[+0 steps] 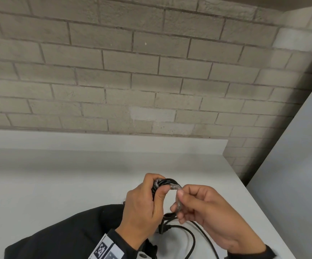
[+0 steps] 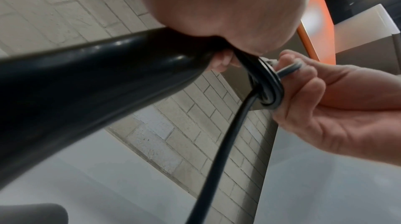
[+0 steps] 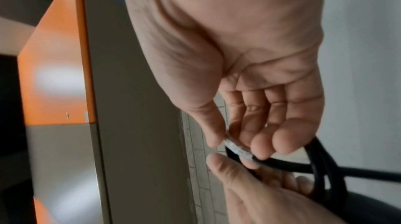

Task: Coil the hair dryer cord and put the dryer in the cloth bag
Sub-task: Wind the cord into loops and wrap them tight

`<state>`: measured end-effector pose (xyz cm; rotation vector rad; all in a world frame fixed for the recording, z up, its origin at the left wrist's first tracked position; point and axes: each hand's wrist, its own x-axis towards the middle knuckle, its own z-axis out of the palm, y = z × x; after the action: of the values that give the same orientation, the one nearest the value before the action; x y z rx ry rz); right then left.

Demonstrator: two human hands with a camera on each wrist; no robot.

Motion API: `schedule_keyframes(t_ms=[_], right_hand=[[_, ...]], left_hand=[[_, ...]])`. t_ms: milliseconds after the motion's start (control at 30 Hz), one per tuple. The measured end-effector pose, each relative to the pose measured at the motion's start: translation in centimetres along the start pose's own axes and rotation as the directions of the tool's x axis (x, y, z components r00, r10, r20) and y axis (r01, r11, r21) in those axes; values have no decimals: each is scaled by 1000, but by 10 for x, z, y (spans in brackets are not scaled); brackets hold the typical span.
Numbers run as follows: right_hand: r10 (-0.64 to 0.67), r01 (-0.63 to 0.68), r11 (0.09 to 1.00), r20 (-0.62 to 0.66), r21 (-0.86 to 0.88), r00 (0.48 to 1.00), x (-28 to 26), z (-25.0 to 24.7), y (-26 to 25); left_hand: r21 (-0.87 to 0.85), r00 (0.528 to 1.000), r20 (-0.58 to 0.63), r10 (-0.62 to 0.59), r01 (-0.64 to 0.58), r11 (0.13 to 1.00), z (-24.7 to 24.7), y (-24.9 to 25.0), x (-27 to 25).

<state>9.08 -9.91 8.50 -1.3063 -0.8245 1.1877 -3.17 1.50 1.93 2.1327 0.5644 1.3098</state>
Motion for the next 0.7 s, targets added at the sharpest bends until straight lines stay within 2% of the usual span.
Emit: schedule_keyframes(t_ms=[67, 167, 200, 267, 333, 433, 467, 533, 600, 700], right_hand=[[41, -43, 990, 19, 138, 999, -1, 0, -3], [78, -92, 912, 51, 399, 996, -2, 3, 0], [50, -80, 890, 79, 448, 996, -1, 4, 3], [-70, 4, 897, 131, 442, 989, 0, 4, 14], [-187, 145, 941, 113, 305, 976, 0, 5, 27], [-290, 290, 956, 0, -36, 957, 0, 9, 47], [-343, 327, 924, -52, -197, 938, 0, 11, 53], [-474, 388, 795, -77, -466, 877, 0, 17, 62], [-529, 421, 729, -56, -539, 847, -3, 20, 68], [-482, 389, 812, -124, -436, 867, -10, 20, 64]], left_hand=[[24, 1000, -1, 21, -21, 999, -1, 1, 1], [24, 999, -10, 31, -31, 999, -1, 0, 2], [14, 999, -23, 27, -26, 1000, -1, 0, 2], [-4, 999, -52, 16, -16, 1000, -2, -1, 3], [-7, 997, -73, -1, 0, 1000, -5, -1, 4], [-8, 996, -85, -27, 26, 1000, -6, -2, 5], [-5, 996, -86, -25, 25, 1000, -6, -3, 5], [3, 996, -85, -19, 19, 1000, -5, -2, 5], [6, 996, -84, -21, 21, 1000, -4, -2, 6], [-8, 996, -87, -24, 23, 1000, -4, -1, 5]])
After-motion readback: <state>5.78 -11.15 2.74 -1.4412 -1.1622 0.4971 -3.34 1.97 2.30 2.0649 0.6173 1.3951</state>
